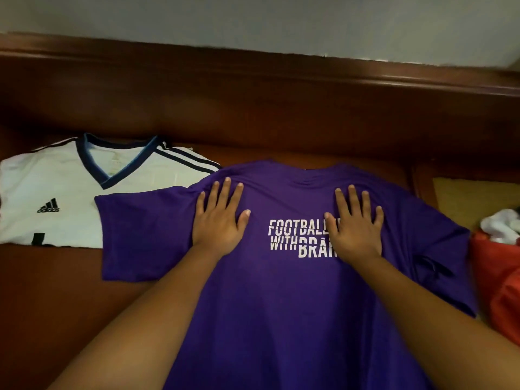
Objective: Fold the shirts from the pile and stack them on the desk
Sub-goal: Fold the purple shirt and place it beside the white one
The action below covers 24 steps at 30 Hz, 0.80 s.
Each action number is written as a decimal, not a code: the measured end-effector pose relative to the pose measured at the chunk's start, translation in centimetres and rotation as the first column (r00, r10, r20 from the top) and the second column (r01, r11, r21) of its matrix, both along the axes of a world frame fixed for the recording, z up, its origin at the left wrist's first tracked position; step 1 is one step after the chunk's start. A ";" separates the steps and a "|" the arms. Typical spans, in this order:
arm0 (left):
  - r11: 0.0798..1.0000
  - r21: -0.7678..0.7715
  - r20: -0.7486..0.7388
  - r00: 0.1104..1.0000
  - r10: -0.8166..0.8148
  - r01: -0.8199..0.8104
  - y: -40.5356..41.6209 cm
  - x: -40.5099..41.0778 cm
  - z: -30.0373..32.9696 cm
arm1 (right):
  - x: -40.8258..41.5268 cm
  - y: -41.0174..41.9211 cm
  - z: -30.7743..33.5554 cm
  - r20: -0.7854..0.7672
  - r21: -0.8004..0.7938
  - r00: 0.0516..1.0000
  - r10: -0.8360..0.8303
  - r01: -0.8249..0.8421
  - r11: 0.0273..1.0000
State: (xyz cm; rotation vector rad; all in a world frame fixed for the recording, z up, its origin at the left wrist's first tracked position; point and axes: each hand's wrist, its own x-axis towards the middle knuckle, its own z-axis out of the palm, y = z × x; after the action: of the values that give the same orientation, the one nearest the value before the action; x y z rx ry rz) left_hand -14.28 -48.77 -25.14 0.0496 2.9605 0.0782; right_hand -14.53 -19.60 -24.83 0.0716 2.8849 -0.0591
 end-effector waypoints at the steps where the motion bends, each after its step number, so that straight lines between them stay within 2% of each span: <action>1: 1.000 -0.004 -0.006 1.000 0.003 -0.003 0.0 -0.3 -0.1 | -0.3 0.1 -0.1 -0.006 0.005 1.000 -0.001 0.001 1.000; 6: 1.000 0.022 -0.004 1.000 -0.010 0.010 0.0 -0.7 0.1 | -1.2 0.1 0.0 -0.003 -0.010 1.000 -0.002 0.002 1.000; 9: 0.986 0.165 -0.038 0.999 0.005 0.001 -0.4 0.6 1.5 | -1.1 -0.4 0.7 -0.031 -0.044 0.999 -0.018 0.016 0.999; 12: 0.939 0.330 -0.174 0.972 0.157 -0.092 -2.2 4.2 2.8 | -0.6 -3.3 2.4 -0.141 -0.139 0.989 0.045 -0.065 0.988; 14: 0.879 0.416 -0.260 0.895 0.362 -0.235 -4.4 6.6 2.9 | -0.4 -7.2 3.5 -0.192 -0.215 0.970 0.148 -0.189 0.958; 16: 0.776 0.472 -0.297 0.753 0.587 -0.418 -6.8 8.9 2.8 | -0.5 -11.9 4.4 -0.208 -0.291 0.945 0.254 -0.307 0.906; 17: 0.701 0.495 -0.281 0.669 0.688 -0.514 -7.8 10.0 2.9 | -0.7 -14.3 4.8 -0.210 -0.323 0.928 0.309 -0.364 0.874; 19: 0.516 0.513 -0.136 0.528 0.838 -0.686 -9.3 11.8 3.0 | -1.2 -19.0 5.4 -0.206 -0.367 0.884 0.420 -0.467 0.804; 21: 0.403 0.464 -0.008 0.452 0.892 -0.788 -10.3 12.6 3.0 | -2.0 -23.3 5.8 -0.218 -0.386 0.826 0.519 -0.562 0.732; 24: 0.379 0.409 0.043 0.432 0.901 -0.830 -11.4 12.7 3.0 | -3.3 -29.2 6.6 -0.196 -0.389 0.770 0.607 -0.629 0.673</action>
State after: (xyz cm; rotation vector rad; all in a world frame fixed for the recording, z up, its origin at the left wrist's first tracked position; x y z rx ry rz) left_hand -1.60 -60.18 -22.17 -1.5727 2.6801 0.8194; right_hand -17.86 -48.76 -18.25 -1.0065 2.6934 -0.5793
